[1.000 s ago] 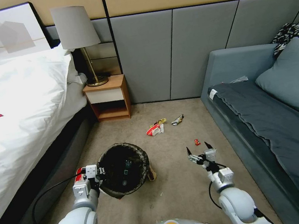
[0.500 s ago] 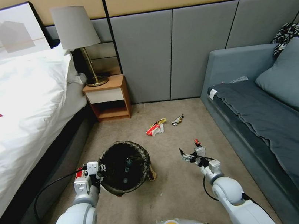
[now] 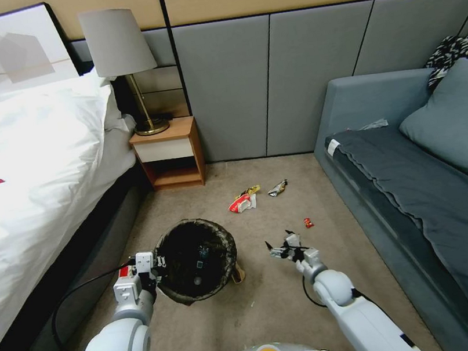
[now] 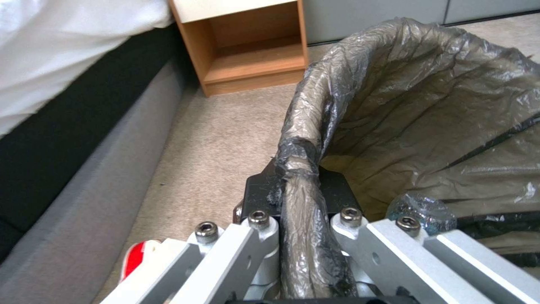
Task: Pick up the trash bin, then pick up the garbage from the floor and place it into the trash bin.
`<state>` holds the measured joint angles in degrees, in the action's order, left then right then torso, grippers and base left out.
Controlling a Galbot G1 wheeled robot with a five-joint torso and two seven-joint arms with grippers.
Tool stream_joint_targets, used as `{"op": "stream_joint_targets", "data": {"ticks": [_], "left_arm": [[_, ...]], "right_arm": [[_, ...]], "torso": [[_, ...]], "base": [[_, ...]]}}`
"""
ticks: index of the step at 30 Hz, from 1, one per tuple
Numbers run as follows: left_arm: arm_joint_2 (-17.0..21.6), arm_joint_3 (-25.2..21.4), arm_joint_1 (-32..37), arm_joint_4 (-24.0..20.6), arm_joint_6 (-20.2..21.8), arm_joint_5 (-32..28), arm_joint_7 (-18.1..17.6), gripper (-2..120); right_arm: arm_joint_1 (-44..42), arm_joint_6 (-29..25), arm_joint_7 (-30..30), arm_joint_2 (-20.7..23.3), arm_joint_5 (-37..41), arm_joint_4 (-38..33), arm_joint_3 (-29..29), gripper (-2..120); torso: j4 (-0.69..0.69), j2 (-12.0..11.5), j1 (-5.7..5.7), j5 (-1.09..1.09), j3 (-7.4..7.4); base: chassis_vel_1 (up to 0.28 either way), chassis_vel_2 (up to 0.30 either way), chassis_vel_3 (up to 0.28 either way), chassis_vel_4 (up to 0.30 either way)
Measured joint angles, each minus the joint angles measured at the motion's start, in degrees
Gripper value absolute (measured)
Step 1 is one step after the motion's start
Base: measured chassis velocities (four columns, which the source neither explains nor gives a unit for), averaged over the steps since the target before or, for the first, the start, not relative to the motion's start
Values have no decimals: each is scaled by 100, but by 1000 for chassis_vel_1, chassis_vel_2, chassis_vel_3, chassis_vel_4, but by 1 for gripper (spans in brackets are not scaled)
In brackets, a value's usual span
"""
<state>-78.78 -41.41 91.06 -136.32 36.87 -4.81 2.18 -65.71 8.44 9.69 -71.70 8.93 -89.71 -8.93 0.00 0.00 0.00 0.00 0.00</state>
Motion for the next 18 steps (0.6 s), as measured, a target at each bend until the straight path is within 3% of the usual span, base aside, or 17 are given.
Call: {"op": "stream_joint_targets", "data": {"ticks": [11, 18], "left_arm": [[-38, -126, -10, -36, 7, 0, -12, 5], [-48, -170, -69, -59, 19, -10, -26, 5]], "right_arm": [[625, -108, 353, 20, 25, 822, 833, 100], [929, -122, 495, -190, 29, 1425, 1284, 100]], "torso": [[0, 0, 0, 0, 0], [0, 0, 0, 0, 0]], "base": [[0, 0, 0, 0], [0, 0, 0, 0]]}}
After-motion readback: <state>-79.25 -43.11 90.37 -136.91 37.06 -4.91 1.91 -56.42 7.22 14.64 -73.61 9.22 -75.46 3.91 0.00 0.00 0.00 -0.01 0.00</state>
